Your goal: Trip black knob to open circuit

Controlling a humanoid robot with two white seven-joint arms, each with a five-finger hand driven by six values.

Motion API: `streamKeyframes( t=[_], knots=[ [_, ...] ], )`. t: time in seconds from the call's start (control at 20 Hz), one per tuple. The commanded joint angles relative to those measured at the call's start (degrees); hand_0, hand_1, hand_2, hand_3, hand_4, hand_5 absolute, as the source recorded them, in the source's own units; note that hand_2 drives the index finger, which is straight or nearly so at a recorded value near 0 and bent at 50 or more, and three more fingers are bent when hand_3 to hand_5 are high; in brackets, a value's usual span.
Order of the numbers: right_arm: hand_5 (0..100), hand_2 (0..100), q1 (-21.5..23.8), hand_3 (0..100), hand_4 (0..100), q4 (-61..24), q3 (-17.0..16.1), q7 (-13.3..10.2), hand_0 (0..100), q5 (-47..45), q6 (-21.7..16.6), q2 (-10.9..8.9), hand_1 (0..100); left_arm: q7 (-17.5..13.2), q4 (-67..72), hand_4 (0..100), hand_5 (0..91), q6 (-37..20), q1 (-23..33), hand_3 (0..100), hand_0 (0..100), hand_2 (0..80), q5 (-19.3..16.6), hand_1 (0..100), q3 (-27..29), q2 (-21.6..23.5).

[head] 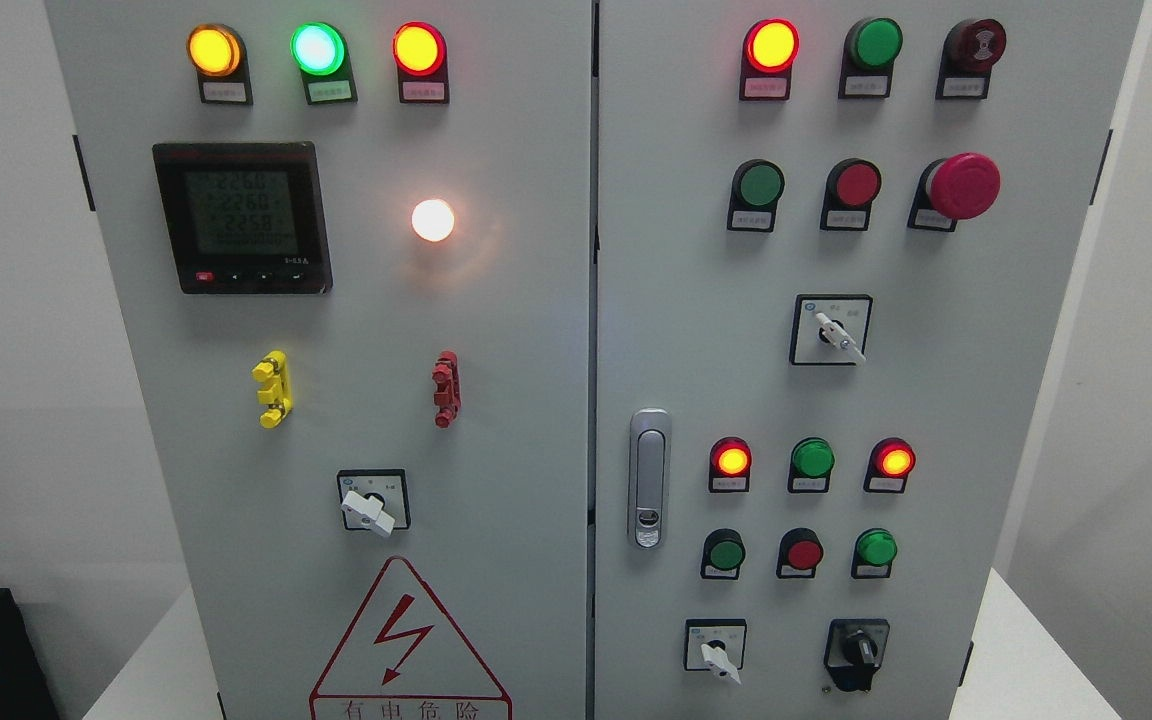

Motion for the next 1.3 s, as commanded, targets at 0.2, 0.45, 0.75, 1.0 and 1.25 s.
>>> streamKeyframes(
  t=[0.2, 0.45, 0.75, 1.0, 1.25],
  knots=[
    [0, 0, 3.6, 4, 2, -9.4, -0.4, -1.4, 13, -0.3, -2.6, -0.31, 34, 0.0, 0.1, 0, 0.0, 0.0, 0.0, 0, 12, 0.0, 0.1, 39, 0.1, 0.0],
    [3, 0, 5.1, 11, 9, -15.5, -0.4, -4.5, 14, -1.4, -6.4, -0.4, 38, 0.0, 0.1, 0, 0.0, 0.1, -0.1, 0, 12, 0.0, 0.1, 39, 0.1, 0.0],
    [11, 0, 5.5, 22, 20, -23.1, -1.1, -7.0, 18, -4.4, -7.1, 0.04, 41, 0.0, 0.1, 0, 0.0, 0.0, 0.0, 0, 12, 0.0, 0.1, 39, 0.1, 0.0],
    [14, 0, 7.1, 22, 21, -29.4, -1.1, -7.3, 20, -4.5, -13.1, 0.12, 42, 0.0, 0.1, 0, 0.0, 0.1, 0.0, 0, 12, 0.0, 0.1, 39, 0.1, 0.0],
    [20, 0, 9.2, 22, 27, -38.0, -1.4, -8.0, 18, -6.2, -13.4, 0.13, 47, 0.0, 0.1, 0, 0.0, 0.1, 0.0, 0, 12, 0.0, 0.1, 39, 0.1, 0.0]
  ],
)
